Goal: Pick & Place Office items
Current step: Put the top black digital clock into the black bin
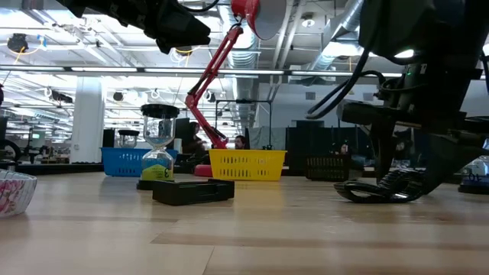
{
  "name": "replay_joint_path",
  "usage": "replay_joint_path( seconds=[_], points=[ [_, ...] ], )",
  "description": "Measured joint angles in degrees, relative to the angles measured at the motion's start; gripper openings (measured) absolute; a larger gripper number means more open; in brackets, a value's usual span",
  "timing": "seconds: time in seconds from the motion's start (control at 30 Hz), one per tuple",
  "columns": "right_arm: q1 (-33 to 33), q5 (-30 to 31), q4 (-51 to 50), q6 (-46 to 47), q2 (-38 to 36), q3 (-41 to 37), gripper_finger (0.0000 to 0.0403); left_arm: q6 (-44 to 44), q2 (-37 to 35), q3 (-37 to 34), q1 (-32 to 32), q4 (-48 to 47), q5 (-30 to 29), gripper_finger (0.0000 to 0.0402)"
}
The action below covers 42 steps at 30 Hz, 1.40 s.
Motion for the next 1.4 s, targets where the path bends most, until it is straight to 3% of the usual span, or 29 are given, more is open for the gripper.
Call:
replay_joint_path(
  seconds=[0.2, 0.5, 0.97, 1.4],
  points=[
    [-0.22, -0.02, -0.82, -0.11, 0.02, 0.00, 0.0217, 0.00, 0.00, 0.00, 0.00, -0.02, 0.01, 0.0143],
    [-0.26, 0.44, -1.92, -3.25, 0.04, -0.11, 0.0155, 0.00, 0.00, 0.00, 0.00, -0.04, 0.00, 0.0143],
    [-1.17, -0.19, -2.11, -7.89, 0.17, -0.13, 0.0231, -1.12, 0.00, 0.00, -0.15, -0.24, 0.04, 0.0143],
    [-3.45, -0.05, -3.39, -8.55, 2.75, 0.22, 0.0226, -1.36, 0.00, -0.02, -0.17, -0.26, 0.04, 0.0143]
  ],
)
